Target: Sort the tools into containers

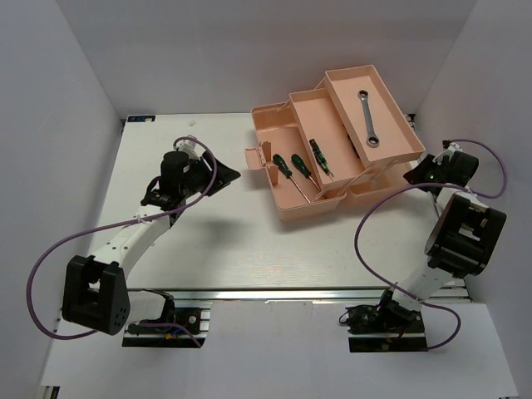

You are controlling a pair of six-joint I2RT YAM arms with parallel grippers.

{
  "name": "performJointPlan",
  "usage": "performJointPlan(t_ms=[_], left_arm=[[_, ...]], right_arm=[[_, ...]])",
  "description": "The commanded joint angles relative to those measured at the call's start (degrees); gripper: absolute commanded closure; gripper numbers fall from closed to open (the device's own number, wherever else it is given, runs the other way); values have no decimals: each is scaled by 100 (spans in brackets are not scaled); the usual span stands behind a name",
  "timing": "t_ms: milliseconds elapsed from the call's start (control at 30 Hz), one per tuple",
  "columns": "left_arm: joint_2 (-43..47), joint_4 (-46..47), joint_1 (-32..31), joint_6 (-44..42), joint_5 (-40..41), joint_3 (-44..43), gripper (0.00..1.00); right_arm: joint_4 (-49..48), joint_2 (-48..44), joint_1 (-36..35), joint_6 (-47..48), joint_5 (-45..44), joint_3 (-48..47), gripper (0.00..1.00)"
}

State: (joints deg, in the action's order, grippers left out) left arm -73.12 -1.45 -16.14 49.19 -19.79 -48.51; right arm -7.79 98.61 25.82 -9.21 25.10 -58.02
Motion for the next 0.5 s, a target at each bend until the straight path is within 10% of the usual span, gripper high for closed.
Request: performJointPlan(t_ms=[0,467], left_arm=[[97,66,-73,21,19,-211,40],[-835,531,-328,-155,-393,-1124,40]], right_arm=[[-399,-772,90,78,-383,28,100],[-30,-2355,-805,1069,-1200,-262,100]])
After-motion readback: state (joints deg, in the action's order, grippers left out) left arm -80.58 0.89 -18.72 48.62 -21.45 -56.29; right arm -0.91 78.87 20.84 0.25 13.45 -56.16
